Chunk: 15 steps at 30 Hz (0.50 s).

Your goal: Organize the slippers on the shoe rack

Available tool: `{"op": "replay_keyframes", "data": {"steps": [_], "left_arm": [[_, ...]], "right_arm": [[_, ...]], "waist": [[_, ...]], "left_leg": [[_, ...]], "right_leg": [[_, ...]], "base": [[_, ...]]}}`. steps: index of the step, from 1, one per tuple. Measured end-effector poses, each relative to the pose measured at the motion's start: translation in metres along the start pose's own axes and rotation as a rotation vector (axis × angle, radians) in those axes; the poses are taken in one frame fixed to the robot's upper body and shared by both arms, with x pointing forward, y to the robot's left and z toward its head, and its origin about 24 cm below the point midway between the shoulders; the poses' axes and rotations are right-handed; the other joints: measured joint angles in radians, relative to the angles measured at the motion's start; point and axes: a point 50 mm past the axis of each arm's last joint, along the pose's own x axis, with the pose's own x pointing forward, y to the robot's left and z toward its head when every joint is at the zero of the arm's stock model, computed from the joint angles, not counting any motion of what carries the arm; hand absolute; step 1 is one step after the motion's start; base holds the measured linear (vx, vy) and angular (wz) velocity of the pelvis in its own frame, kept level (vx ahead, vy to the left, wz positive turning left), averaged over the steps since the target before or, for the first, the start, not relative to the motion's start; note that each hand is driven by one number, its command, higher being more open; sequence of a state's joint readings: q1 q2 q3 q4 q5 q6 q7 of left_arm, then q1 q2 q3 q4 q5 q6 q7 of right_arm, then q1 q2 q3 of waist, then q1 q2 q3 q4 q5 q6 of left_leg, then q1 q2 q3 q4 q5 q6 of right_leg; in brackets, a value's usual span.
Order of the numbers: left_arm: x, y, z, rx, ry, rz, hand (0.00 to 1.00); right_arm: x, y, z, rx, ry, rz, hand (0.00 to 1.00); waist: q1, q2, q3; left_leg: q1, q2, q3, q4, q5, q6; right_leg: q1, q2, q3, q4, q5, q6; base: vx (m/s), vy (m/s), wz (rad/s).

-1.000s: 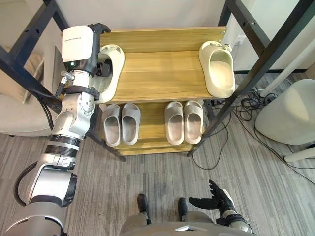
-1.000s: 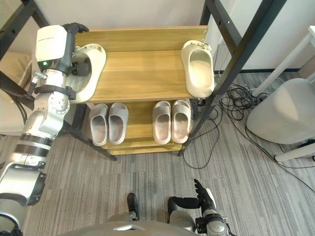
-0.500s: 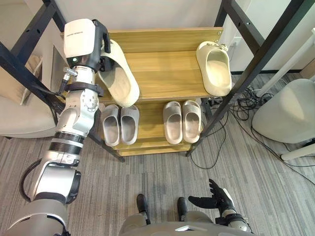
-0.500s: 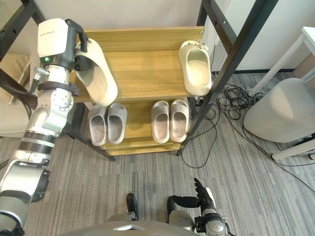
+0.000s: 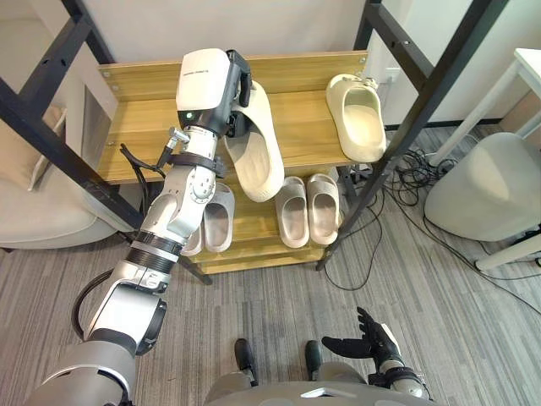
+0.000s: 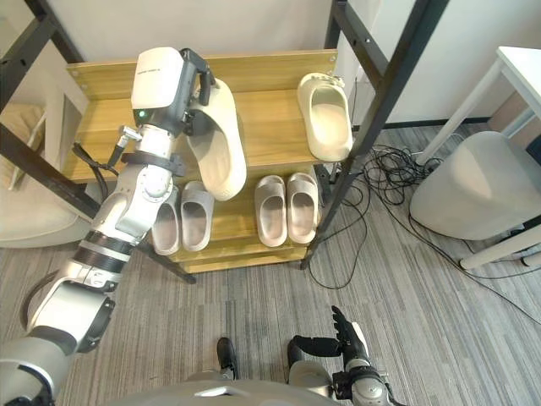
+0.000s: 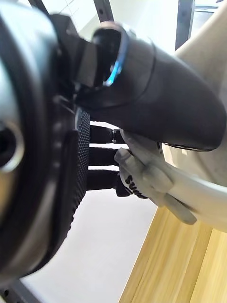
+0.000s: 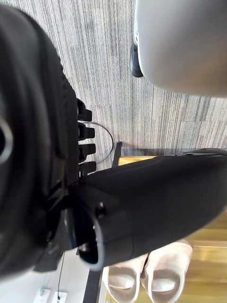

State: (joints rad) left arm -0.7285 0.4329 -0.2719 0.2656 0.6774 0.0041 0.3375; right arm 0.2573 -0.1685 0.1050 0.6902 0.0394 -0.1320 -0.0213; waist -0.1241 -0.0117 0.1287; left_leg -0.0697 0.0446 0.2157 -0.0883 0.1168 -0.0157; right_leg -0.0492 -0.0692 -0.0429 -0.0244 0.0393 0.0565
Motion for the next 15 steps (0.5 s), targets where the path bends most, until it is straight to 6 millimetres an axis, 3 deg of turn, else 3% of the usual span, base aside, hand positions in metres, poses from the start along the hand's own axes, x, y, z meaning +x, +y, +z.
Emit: {"op": "replay_keyframes", "data": {"steps": [5,15], "left_arm": [[0.011,-0.007,0.011,0.014,-0.042,-0.036,0.00],[0.034,0.000,0.011,0.044,-0.023,-0.025,0.00]], "right_arm": [[0.000,0.000,0.001,0.002,-0.006,0.001,1.00],[-0.002,0.001,0.006,0.011,-0.033,-0.008,1.00]], "waist": [[-0.021,0.000,0.000],[-0.063,0.012,0.005]], "left_leg": [[-0.001,-0.001,0.034,0.000,-0.002,0.002],[-0.016,-0.002,0.099,0.000,-0.010,0.005]], "right_leg": [[-0.009,-0.001,0.034,-0.020,0.022,0.003],[-0.051,-0.002,0.103,-0.032,0.048,0.010]], "base": [[-0.04,0.023,-0.19],[-0.02,0.032,-0.20]]}}
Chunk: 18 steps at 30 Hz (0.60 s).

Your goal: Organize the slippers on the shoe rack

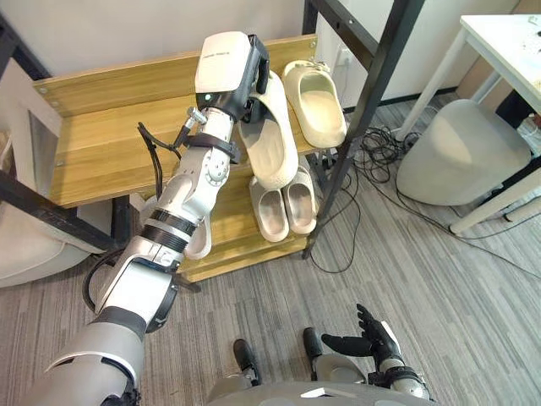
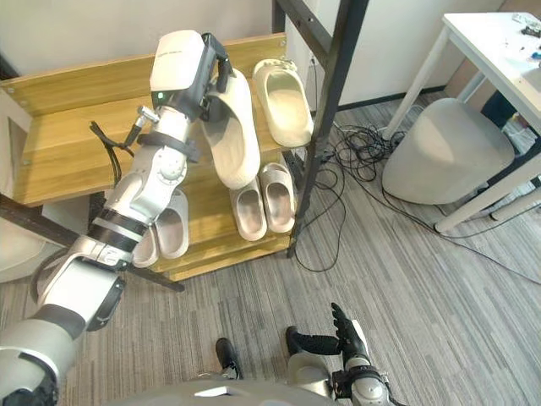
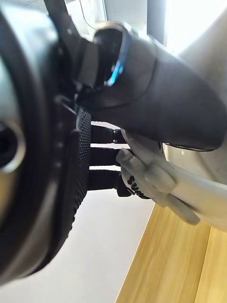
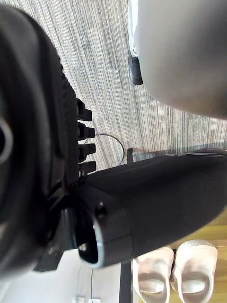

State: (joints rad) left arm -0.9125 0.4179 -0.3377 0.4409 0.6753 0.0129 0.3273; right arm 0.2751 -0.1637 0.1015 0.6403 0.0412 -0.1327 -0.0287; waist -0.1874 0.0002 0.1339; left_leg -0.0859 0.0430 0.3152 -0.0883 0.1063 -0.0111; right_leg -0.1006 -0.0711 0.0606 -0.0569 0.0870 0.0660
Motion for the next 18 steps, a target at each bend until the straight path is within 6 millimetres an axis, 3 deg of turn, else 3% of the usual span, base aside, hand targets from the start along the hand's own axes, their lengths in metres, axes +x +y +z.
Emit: {"op": "replay_keyframes", "data": {"steps": [6,18], "left_arm": [[0.015,0.007,-0.011,0.049,0.054,0.001,0.00],[0.027,0.018,-0.019,0.088,0.079,0.012,0.00]], "right_arm": [[0.000,0.000,0.000,0.002,-0.001,-0.004,1.00],[0.000,-0.002,0.000,0.001,-0.001,-0.009,1.00]], "waist": [[-0.004,0.004,0.002],[-0.012,0.011,0.002]], "left_leg": [[-0.007,0.001,0.025,0.000,-0.005,-0.006],[-0.029,-0.002,0.043,-0.004,-0.006,-0.007]], "right_leg": [[-0.025,0.002,0.035,-0.002,0.010,0.000],[-0.061,0.001,0.067,-0.002,0.023,0.003]], "base": [[-0.01,0.024,-0.17],[0.00,0.027,-0.07]]}}
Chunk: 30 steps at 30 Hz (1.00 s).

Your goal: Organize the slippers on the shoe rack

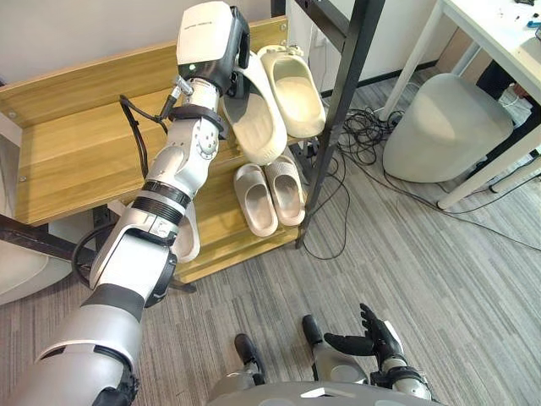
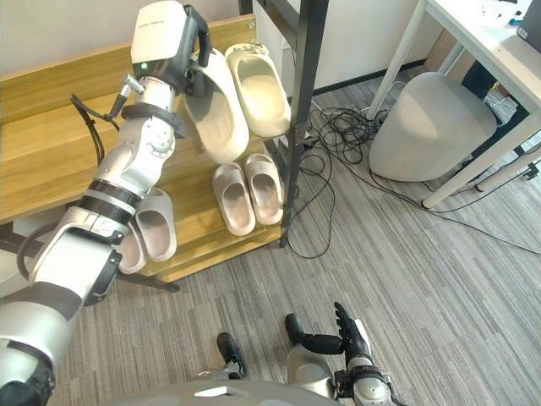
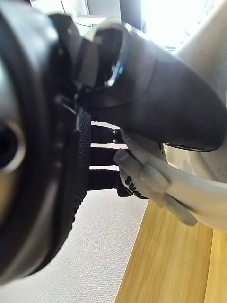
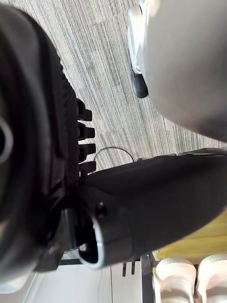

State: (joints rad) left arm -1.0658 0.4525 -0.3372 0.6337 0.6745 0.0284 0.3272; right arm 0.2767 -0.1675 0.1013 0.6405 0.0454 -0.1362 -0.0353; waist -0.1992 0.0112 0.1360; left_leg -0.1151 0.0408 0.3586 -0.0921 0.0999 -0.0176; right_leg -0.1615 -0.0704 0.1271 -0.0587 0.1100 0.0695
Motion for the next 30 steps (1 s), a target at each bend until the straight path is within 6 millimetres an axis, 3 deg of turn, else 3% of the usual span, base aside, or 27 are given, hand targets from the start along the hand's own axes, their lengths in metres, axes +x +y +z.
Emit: {"op": "replay_keyframes", "data": {"steps": [20,21,30], "left_arm": [[0.001,0.008,-0.030,0.166,0.052,-0.043,0.00],[0.001,0.008,-0.031,0.167,0.054,-0.044,1.00],[-0.004,0.005,-0.036,0.174,0.064,-0.060,1.00]], "right_arm": [[-0.001,-0.001,-0.001,0.025,0.001,-0.001,1.00],[-0.001,-0.002,-0.001,0.024,0.001,-0.001,1.00],[-0.001,-0.002,-0.003,-0.004,0.010,0.013,1.00]], "waist": [[-0.005,0.010,-0.008],[-0.005,0.010,-0.008],[-0.004,0.013,-0.014]], "left_leg": [[-0.002,-0.004,0.006,0.003,0.004,0.005],[-0.002,-0.004,0.005,0.003,0.004,0.006],[-0.002,-0.005,-0.019,-0.001,0.010,0.013]], "right_leg": [[-0.008,-0.002,0.015,0.000,0.012,0.003],[-0.007,-0.002,0.014,0.000,0.012,0.003],[0.003,-0.004,-0.008,0.000,0.011,0.002]], "base": [[0.02,0.027,-0.02],[0.03,0.034,0.05],[0.01,0.027,0.07]]}}
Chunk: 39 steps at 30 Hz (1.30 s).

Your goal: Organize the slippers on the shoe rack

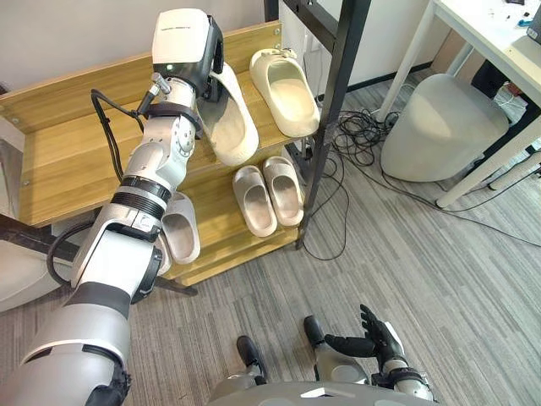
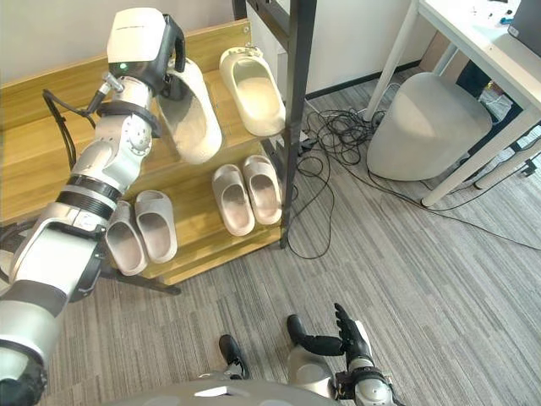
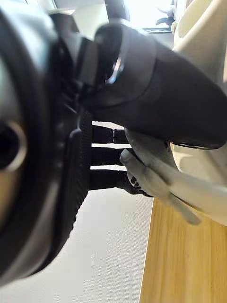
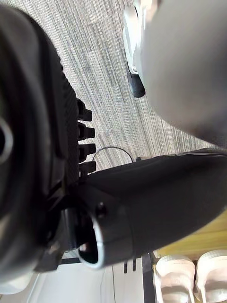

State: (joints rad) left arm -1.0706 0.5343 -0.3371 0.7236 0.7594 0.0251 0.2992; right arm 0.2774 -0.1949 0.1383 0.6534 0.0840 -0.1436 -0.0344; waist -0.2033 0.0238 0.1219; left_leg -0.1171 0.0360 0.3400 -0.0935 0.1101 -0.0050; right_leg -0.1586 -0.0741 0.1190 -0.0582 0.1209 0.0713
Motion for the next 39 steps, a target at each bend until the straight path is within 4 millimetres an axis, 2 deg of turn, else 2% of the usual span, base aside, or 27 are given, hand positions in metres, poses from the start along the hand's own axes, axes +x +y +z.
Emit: {"op": "replay_keyframes", "data": {"steps": [6,12,17,24,32,35,39], "left_arm": [[-0.012,-0.016,-0.007,-0.011,0.029,-0.049,1.00],[-0.016,-0.023,0.001,-0.136,0.050,-0.047,1.00],[-0.019,-0.026,0.023,-0.271,0.035,-0.016,1.00],[-0.021,-0.023,0.040,-0.378,0.002,0.006,1.00],[-0.033,-0.007,0.057,-0.533,-0.080,0.084,1.00],[-0.038,-0.005,0.060,-0.570,-0.103,0.097,1.00],[-0.041,-0.005,0.055,-0.607,-0.073,0.121,1.00]], "right_arm": [[0.003,-0.002,-0.004,-0.005,0.028,-0.006,1.00],[0.003,-0.003,-0.006,-0.003,0.041,-0.014,1.00],[0.003,-0.003,-0.007,-0.003,0.042,-0.021,1.00],[0.003,-0.004,-0.007,-0.004,0.043,-0.025,1.00],[0.002,-0.005,-0.009,-0.002,0.055,-0.035,1.00],[0.002,-0.006,-0.010,0.000,0.060,-0.038,1.00],[0.002,-0.007,-0.010,-0.003,0.062,-0.041,1.00]], "waist": [[0.005,0.003,-0.004],[0.013,0.003,-0.004],[0.013,0.003,-0.004],[0.013,0.004,-0.004],[0.027,0.008,-0.007],[0.030,0.011,-0.009],[0.039,0.017,-0.013]], "left_leg": [[0.001,-0.002,-0.017,0.000,0.003,0.003],[0.003,-0.002,-0.032,0.000,0.003,0.001],[-0.001,-0.005,-0.040,0.000,0.003,0.001],[0.000,-0.006,-0.047,0.000,0.004,0.002],[0.007,-0.008,-0.063,0.000,0.004,0.002],[0.009,-0.011,-0.081,0.000,0.004,0.003],[0.010,-0.011,-0.091,0.000,0.004,0.003]], "right_leg": [[0.009,0.000,-0.019,-0.001,-0.003,-0.005],[0.023,-0.003,-0.035,-0.009,-0.006,-0.009],[0.023,-0.006,-0.042,-0.009,-0.007,-0.008],[0.027,-0.007,-0.050,-0.009,-0.007,-0.008],[0.042,-0.011,-0.068,-0.007,-0.016,-0.006],[0.053,-0.013,-0.086,-0.006,-0.019,-0.003],[0.058,-0.015,-0.095,-0.006,-0.023,-0.002]], "base": [[0.01,0.034,0.09],[0.02,0.035,0.08],[0.03,0.036,0.04],[0.00,0.028,0.03],[0.01,0.030,0.06],[0.02,0.033,0.18],[0.01,0.026,0.08]]}}
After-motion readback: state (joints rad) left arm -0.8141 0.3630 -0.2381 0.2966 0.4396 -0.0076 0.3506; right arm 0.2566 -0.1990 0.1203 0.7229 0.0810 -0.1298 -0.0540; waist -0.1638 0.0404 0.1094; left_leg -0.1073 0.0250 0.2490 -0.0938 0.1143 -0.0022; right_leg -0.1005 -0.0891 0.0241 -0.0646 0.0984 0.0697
